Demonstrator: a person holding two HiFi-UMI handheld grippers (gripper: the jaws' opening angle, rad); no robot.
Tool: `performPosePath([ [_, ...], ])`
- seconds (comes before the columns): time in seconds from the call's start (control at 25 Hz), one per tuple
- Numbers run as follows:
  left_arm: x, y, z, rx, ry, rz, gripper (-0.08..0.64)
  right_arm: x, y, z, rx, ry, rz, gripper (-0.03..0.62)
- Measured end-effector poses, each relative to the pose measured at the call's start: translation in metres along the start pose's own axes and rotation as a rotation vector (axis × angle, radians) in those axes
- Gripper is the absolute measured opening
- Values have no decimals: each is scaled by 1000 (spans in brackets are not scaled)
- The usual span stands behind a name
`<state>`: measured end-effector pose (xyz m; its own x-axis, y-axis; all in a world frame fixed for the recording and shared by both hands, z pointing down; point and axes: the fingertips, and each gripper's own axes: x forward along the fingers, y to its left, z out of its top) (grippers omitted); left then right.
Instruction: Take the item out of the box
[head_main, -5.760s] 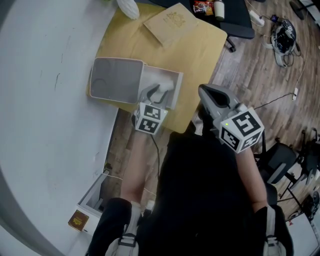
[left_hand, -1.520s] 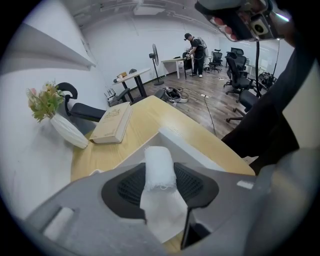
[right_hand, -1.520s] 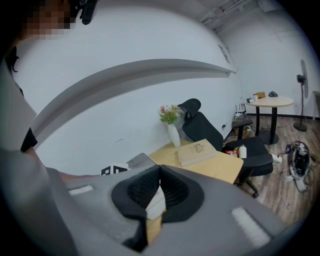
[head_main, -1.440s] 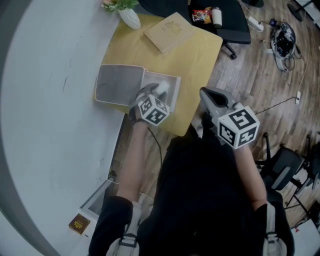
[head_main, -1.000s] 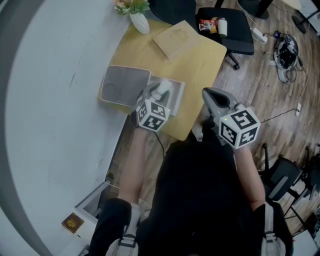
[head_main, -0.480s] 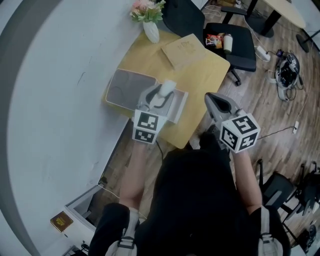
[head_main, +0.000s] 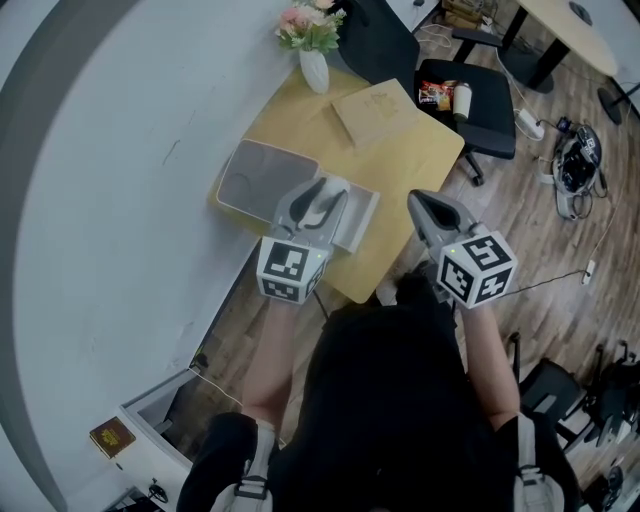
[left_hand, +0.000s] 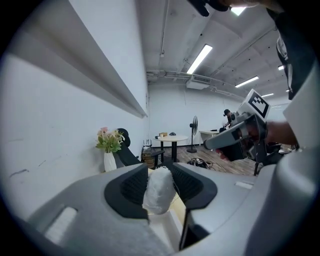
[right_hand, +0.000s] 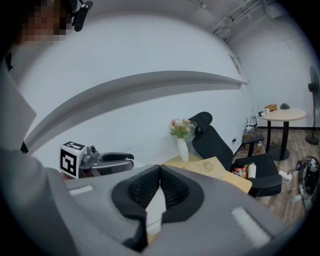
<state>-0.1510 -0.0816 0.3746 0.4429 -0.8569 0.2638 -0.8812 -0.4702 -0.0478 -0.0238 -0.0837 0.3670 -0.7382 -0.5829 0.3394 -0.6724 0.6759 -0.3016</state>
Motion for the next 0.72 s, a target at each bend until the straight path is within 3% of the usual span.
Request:
performPosePath([
  [0.48,-35,9,49,-86,-176,54,158,-2,15,27,-38,-118,41,3],
  [0.72,-47,11,56,-103,-202,53,158,-3,28,34,-67,-159,73,3],
])
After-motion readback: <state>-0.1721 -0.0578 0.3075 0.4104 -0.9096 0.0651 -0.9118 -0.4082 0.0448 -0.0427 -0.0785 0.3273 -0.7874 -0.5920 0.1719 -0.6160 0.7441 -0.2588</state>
